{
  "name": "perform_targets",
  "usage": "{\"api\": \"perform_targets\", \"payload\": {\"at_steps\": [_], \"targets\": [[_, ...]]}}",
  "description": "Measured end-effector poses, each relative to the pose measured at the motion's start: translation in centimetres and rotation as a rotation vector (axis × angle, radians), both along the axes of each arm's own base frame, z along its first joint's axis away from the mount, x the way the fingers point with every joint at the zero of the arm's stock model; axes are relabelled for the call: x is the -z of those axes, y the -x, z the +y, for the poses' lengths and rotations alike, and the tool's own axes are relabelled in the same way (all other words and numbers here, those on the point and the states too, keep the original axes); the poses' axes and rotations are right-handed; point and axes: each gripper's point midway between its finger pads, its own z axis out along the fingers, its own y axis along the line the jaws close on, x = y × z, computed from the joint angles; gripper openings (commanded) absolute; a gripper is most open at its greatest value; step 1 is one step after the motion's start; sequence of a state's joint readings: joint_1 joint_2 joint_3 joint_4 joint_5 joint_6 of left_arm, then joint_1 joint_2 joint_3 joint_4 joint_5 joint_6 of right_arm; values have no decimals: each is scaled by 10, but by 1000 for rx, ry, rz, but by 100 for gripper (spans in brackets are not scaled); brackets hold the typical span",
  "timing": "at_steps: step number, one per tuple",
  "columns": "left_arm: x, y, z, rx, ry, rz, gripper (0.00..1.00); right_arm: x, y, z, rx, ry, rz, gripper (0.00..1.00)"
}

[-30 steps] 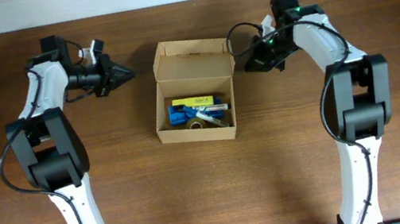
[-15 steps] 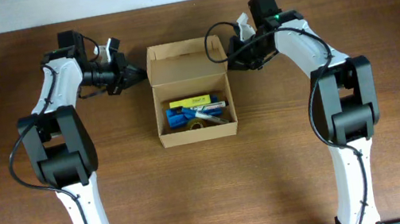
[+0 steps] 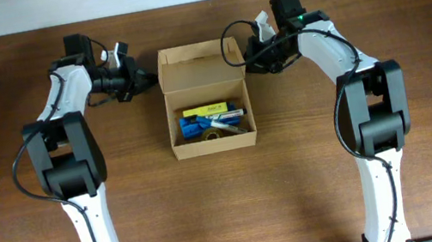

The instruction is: Pack container

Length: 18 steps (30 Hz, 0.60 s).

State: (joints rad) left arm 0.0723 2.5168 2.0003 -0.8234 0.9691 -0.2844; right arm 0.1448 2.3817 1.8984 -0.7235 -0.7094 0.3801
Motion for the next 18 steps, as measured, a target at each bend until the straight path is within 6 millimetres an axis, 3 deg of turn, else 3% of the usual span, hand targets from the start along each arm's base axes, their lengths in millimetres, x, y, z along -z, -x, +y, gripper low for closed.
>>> {"api": "perform_targets", "payload": {"at_steps": [7, 18], "targets": [[11, -23, -5, -38, 90, -44, 1, -1, 0, 1, -9, -4, -10, 4], [-41, -54, -20, 25, 342, -253, 2, -12, -7, 10, -79, -58, -105, 4]]}}
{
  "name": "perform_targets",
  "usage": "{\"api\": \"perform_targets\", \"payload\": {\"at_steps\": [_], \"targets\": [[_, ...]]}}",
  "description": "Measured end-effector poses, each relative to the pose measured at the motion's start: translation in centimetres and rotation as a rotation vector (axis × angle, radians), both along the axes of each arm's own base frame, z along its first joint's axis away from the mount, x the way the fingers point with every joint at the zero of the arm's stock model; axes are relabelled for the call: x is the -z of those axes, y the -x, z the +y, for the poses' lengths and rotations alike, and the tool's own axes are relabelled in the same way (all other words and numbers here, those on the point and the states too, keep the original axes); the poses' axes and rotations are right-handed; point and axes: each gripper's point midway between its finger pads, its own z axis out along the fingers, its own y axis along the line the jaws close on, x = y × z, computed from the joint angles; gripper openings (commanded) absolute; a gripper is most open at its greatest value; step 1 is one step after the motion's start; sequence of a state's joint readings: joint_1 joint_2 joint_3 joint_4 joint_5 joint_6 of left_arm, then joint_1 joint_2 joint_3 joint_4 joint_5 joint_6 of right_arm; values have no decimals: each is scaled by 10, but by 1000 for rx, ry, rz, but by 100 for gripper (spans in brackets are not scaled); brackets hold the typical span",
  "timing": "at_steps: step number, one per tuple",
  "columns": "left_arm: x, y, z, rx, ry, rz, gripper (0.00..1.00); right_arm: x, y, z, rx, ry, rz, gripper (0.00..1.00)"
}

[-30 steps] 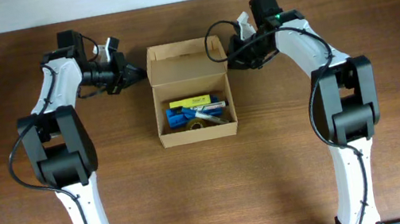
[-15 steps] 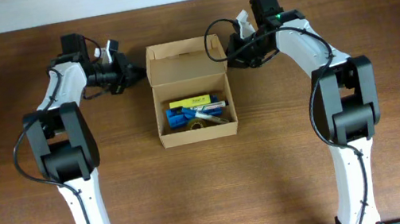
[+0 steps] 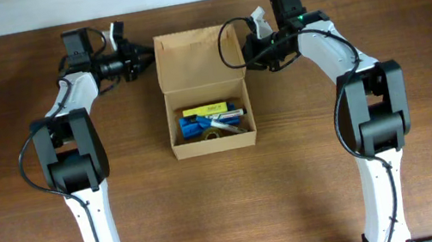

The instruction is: Pack container

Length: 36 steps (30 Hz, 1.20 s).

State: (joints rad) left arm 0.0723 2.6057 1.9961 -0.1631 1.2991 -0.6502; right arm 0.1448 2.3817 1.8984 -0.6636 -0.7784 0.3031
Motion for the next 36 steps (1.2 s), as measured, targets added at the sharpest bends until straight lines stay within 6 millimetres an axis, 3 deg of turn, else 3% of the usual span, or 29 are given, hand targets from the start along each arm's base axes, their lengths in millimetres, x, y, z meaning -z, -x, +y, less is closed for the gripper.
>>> {"api": "perform_targets", "payload": {"at_steps": [9, 15, 21, 27, 36], "targets": [[-39, -7, -5, 57, 91, -84, 2, -9, -4, 4, -35, -23, -51, 4], [-59, -5, -17, 111, 119, -95, 2, -42, -19, 7, -44, -32, -123, 4], [-63, 1, -35, 153, 129, -89, 1, -66, -16, 7, -73, -23, -131, 4], [-64, 6, -47, 181, 133, -85, 1, -73, -5, 5, -106, -7, -110, 4], [-63, 0, -32, 146, 127, -86, 2, -79, -2, 5, -127, 0, -121, 4]]}}
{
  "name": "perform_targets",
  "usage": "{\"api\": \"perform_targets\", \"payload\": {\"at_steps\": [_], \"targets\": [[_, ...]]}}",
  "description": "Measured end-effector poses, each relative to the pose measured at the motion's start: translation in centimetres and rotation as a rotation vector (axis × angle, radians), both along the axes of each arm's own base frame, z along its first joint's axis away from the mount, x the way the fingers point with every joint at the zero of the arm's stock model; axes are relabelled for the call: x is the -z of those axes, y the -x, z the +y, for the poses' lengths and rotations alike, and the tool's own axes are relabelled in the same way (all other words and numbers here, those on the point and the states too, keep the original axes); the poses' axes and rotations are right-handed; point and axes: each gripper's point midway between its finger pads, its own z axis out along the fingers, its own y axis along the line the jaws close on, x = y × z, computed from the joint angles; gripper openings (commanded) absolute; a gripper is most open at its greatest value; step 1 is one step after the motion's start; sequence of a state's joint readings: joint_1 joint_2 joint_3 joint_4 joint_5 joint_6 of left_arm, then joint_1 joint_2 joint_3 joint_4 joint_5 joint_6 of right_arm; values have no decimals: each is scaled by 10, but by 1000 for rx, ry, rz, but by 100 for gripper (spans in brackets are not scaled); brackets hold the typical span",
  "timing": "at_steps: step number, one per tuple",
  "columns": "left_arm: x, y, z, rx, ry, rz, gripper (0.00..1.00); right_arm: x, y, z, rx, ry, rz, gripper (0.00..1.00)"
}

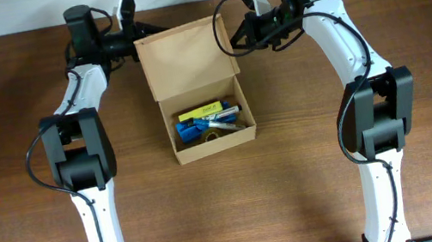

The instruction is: Pack container

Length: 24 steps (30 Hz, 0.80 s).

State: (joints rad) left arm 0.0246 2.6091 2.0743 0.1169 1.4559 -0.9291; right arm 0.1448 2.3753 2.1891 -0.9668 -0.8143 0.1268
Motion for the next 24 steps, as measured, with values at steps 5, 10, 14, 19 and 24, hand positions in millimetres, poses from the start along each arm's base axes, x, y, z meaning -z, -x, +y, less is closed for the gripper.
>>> {"api": "perform_targets", "payload": {"at_steps": [5, 10, 14, 19, 24], "targets": [[2, -7, 16, -47, -8, 14, 2, 0, 0, 0, -3, 0, -4, 4], [6, -14, 30, -99, -21, 33, 2, 0, 0, 0, -3, 1, -6, 4], [9, -16, 36, -120, -26, 64, 2, -1, -1, 1, -5, 0, -14, 4], [14, -15, 34, -123, -33, 97, 1, -2, -3, 1, -5, 3, -24, 4], [27, -9, 30, -124, -56, 162, 1, 0, -4, -1, 3, 20, -27, 4]]}}
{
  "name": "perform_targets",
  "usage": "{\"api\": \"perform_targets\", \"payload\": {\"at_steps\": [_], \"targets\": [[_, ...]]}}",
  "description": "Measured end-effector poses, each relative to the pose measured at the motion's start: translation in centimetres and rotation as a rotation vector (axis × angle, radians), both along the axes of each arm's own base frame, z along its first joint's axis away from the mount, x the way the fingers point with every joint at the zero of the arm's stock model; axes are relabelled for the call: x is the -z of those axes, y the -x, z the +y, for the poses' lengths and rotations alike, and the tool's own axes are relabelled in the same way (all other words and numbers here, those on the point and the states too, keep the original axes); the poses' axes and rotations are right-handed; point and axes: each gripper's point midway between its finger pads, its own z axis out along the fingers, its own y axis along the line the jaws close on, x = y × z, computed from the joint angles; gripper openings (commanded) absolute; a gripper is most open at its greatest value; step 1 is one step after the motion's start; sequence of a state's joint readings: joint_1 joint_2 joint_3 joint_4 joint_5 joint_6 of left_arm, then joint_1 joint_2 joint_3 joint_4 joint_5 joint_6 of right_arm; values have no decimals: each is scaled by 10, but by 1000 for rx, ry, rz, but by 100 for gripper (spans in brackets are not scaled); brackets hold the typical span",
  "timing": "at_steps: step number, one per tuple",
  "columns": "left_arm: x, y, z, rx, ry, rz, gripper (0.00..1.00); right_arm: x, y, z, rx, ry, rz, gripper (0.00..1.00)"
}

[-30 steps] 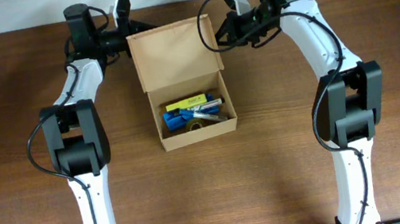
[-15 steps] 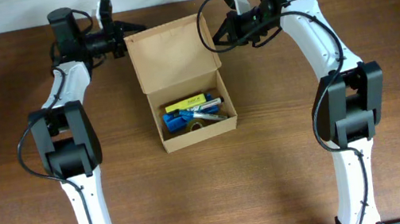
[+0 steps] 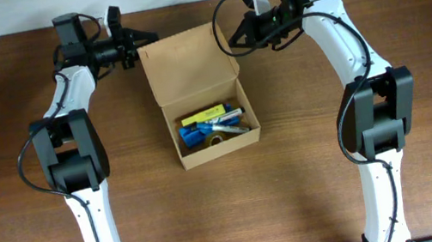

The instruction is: Pack container

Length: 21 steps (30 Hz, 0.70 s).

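An open cardboard box (image 3: 179, 141) sits mid-table, skewed slightly anticlockwise. It holds a yellow packet (image 3: 203, 114), blue items (image 3: 194, 136), a pen and a roll of tape. Its lid (image 3: 188, 63) stands raised behind the tray. My left gripper (image 3: 144, 38) is just off the lid's far left corner, with its fingers spread open and not touching the card. My right gripper (image 3: 229, 39) is at the lid's far right corner and looks shut on that edge.
The left arm (image 3: 73, 152) and right arm (image 3: 370, 105) run down either side of the box. The table's back edge against the white wall lies close behind both grippers.
My left gripper was at the lid's far left corner and now sits slightly further left, open and off it. The box has shifted a little. My right gripper stays at the lid's right corner.
The box first lay square with its lid folded flat behind it and a gripper on each side of the lid. Both grippers were then further back. Later the lid stood raised and the box skewed, a gripper at each far corner. Now only the right is on it.
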State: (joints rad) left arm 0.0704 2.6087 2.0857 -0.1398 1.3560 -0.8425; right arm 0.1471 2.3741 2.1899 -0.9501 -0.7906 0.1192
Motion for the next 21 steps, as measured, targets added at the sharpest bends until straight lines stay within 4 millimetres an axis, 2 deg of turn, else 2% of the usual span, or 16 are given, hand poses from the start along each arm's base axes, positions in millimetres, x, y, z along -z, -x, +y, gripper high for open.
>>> {"api": "perform_targets", "payload": {"at_steps": [4, 10, 15, 21], "targets": [[6, 3, -1, 3, -16, 1, 2, 5, -2, -5, 20, 43, -2, 4], [15, 2, 2, -21, -55, 2, 2, 21, -2, -25, 73, 160, 30, 4], [40, 11, 12, -60, -132, 109, 2, 28, 0, -40, 102, 208, 59, 3], [77, 31, 45, -106, -278, 232, 2, 33, 1, -51, 124, 247, 75, 4]]}}
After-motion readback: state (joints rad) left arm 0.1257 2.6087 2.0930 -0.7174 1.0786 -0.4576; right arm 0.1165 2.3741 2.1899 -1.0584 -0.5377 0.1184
